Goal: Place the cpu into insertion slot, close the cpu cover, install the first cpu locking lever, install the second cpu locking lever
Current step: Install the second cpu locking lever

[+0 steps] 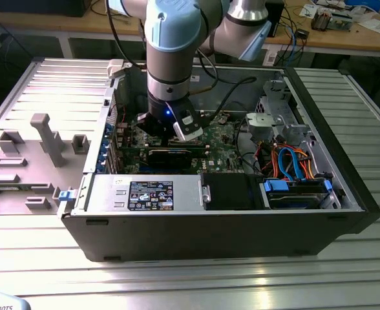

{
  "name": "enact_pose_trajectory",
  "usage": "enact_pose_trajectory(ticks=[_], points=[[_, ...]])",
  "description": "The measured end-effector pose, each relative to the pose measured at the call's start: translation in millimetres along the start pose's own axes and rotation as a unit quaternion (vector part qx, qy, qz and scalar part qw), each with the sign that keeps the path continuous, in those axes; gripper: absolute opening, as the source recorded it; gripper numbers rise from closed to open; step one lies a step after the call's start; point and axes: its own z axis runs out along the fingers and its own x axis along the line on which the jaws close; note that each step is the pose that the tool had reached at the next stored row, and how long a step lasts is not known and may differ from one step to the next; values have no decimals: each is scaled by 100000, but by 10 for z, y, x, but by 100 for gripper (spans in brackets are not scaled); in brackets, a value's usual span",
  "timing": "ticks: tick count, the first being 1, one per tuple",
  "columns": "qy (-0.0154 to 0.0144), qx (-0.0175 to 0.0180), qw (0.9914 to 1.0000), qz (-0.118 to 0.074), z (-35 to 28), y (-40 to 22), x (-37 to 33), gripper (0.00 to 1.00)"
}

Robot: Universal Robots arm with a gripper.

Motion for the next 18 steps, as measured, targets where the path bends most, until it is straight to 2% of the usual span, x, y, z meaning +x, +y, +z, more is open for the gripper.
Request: enact_pose_trajectory(ticks=[3, 12, 18], points=[[7, -306, 100000, 4, 6, 0, 0, 11], [9, -372, 99999, -2, 23, -4, 0, 11], [-5, -624, 99998, -14, 39, -6, 0, 11]])
